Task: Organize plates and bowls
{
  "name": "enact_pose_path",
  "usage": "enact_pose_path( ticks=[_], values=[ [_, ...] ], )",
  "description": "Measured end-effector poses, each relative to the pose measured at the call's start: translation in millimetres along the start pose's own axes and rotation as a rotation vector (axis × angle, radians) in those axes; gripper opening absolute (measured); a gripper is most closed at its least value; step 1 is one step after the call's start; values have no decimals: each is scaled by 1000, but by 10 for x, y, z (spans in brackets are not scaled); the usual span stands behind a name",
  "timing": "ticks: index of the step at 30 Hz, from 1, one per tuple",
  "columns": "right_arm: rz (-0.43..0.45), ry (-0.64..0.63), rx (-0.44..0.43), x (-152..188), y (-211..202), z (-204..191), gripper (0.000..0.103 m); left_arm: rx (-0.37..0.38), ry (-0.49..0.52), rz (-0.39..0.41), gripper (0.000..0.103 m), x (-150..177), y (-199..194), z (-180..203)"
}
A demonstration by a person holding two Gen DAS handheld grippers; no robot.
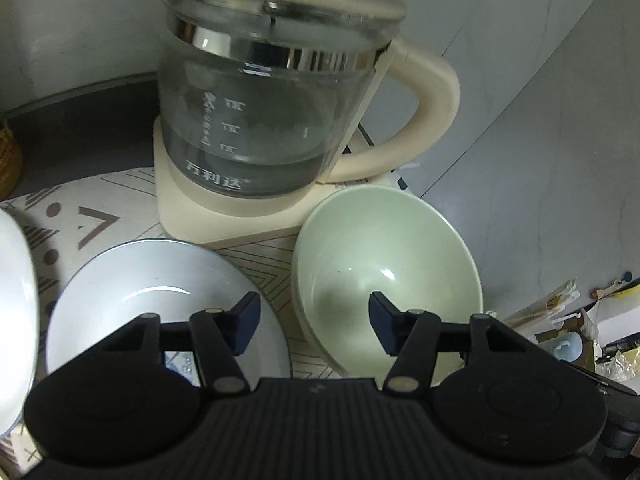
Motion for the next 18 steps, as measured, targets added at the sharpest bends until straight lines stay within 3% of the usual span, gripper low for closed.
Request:
enact_pose_path(
  ticks=[4, 9, 18],
  values=[
    [-18, 12, -17, -5, 96, -5, 36, 3, 2, -31, 43, -4, 134, 10],
    [-22, -4, -18, -11, 162, -73, 22, -23, 7, -41, 16, 0, 223, 37],
    [43, -46, -42, 31, -70, -149, 21, -45, 7, -17, 12, 116, 13, 26]
  ],
)
Point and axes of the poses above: each gripper's, at about its wrist camera, not at the fingertips, and y roughly the way its jaws point, z to its right, x to its underside, the point moved 4 cm from there along y, roughly the way its jaws point, and after that the axes turned 11 degrees about -z, right-handed, at the moved point
